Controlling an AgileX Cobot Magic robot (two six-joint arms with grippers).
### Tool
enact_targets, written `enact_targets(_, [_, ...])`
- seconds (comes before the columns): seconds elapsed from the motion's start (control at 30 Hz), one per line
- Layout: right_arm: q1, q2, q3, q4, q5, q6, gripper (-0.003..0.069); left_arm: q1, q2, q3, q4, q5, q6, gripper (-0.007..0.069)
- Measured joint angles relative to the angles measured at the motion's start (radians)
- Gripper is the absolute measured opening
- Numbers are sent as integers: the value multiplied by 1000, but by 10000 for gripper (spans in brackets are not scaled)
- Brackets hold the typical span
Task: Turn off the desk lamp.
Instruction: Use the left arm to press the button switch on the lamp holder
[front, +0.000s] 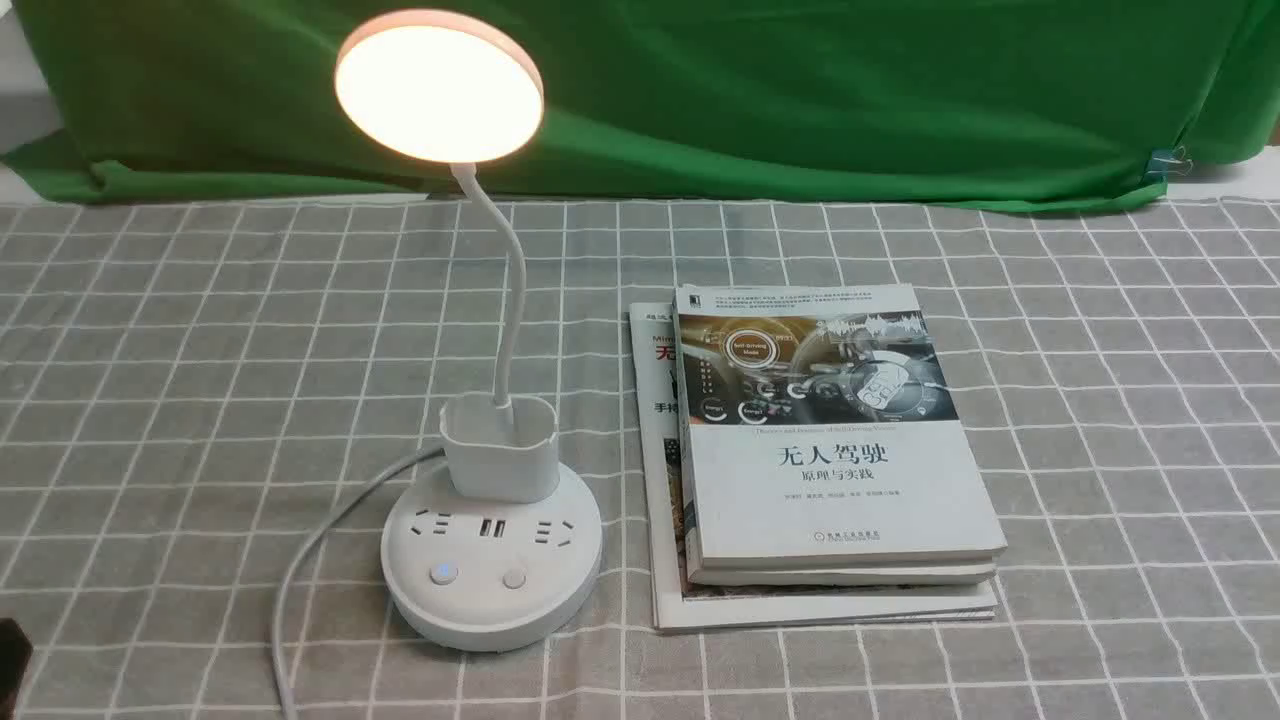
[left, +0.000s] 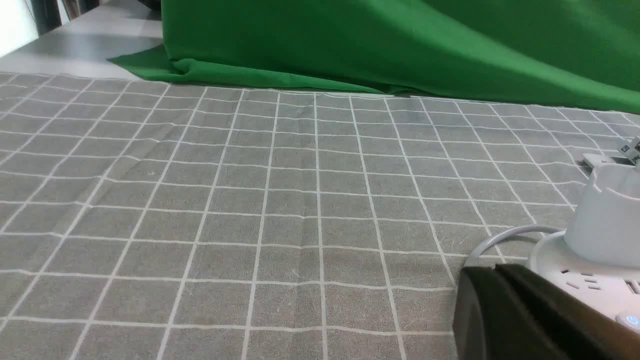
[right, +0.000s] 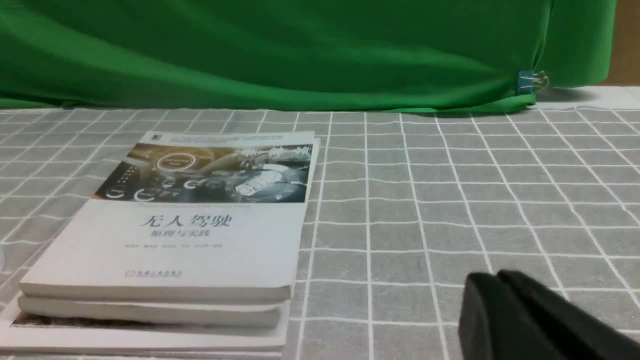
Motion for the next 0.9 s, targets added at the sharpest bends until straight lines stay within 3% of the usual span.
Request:
enact_targets(0.7, [0,0,0,0,0,0,34,0,0,0,3,-1,0,1])
enact_targets(0.87, [0,0,0,0,0,0,34,0,0,0,-101,-42,0,1])
enact_targets(0.9, [0,0,0,0,0,0,34,0,0,0,-194,-71,0,1])
